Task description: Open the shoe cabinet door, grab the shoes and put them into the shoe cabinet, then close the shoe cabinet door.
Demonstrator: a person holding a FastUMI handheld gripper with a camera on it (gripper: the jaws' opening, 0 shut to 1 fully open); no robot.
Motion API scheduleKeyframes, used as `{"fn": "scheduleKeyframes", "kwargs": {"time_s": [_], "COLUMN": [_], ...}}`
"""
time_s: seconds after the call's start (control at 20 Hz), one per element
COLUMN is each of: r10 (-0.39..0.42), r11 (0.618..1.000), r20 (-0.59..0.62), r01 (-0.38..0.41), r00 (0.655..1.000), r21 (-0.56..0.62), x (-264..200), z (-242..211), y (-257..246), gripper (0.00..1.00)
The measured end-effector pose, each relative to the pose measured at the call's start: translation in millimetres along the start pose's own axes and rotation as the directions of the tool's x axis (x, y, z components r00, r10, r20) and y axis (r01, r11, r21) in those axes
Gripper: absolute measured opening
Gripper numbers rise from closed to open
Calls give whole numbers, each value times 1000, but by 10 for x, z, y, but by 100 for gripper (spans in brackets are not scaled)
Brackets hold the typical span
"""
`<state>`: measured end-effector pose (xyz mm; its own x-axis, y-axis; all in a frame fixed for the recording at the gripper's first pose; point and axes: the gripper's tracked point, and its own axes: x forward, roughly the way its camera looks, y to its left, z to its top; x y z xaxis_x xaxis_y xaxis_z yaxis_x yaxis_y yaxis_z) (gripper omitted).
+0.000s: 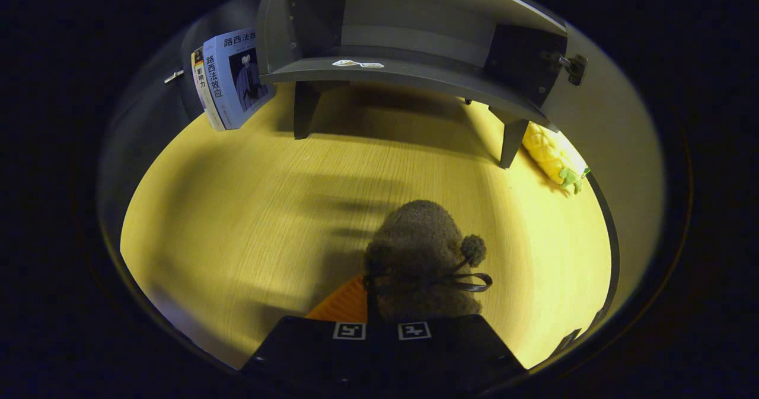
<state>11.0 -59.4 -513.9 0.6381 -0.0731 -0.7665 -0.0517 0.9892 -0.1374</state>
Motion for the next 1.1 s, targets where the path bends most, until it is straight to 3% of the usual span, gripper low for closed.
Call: {"fn": "scheduleKeyframes", "kwargs": {"time_s": [0.3,0.65,1.1], "r10": [-33,-29,48], "r11": [999,999,999], "r20": [32,167,319], "r01": [33,22,-51], "r00": [999,986,947], "r21": [-1,40,4], "x": [-592,-1585,-2578], "z": [231,705,1230], "y": [-150,-307,-561], "gripper": [5,5,5]}}
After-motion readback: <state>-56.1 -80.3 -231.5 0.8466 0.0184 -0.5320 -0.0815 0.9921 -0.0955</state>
